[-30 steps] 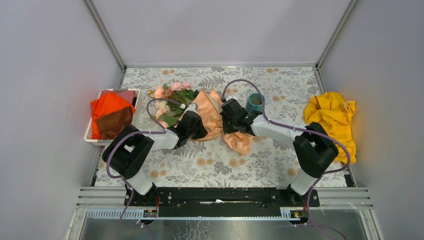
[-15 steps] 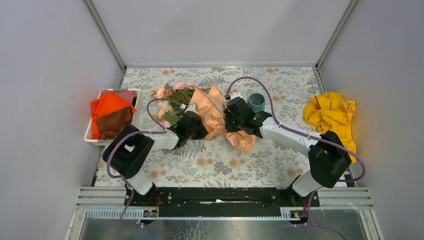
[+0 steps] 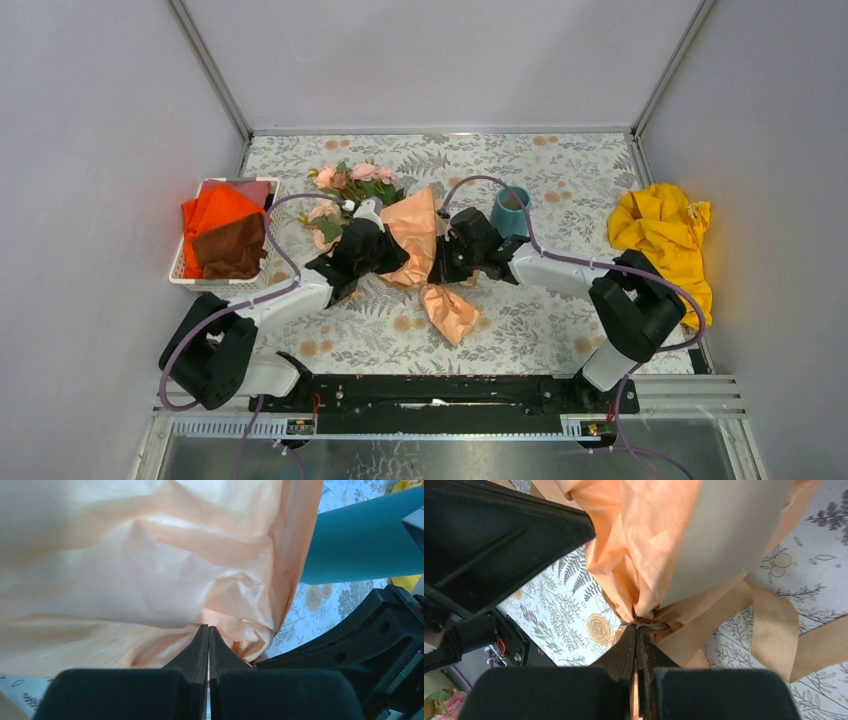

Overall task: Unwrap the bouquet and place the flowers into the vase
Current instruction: Untie the ribbon from the wrapping paper.

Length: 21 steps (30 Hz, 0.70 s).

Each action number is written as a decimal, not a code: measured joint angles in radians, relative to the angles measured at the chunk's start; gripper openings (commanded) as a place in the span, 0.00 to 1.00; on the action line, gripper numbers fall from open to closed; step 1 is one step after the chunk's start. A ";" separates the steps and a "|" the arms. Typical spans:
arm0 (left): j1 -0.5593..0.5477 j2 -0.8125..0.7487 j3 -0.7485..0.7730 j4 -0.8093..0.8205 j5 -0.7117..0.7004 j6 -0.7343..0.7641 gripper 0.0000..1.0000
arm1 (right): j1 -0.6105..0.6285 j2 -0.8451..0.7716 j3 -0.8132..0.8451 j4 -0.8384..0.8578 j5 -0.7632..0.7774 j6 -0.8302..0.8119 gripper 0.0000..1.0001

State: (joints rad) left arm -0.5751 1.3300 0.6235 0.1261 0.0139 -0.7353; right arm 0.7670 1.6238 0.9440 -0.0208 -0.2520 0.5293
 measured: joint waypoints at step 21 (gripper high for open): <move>0.000 0.311 -0.019 0.251 0.118 -0.081 0.00 | 0.000 0.046 0.005 -0.049 0.060 -0.036 0.17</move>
State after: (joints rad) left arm -0.5747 1.6413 0.6041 0.3771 0.1322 -0.8165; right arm 0.7670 1.6699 0.9493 -0.0700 -0.1921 0.4934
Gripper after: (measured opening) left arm 0.006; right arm 0.167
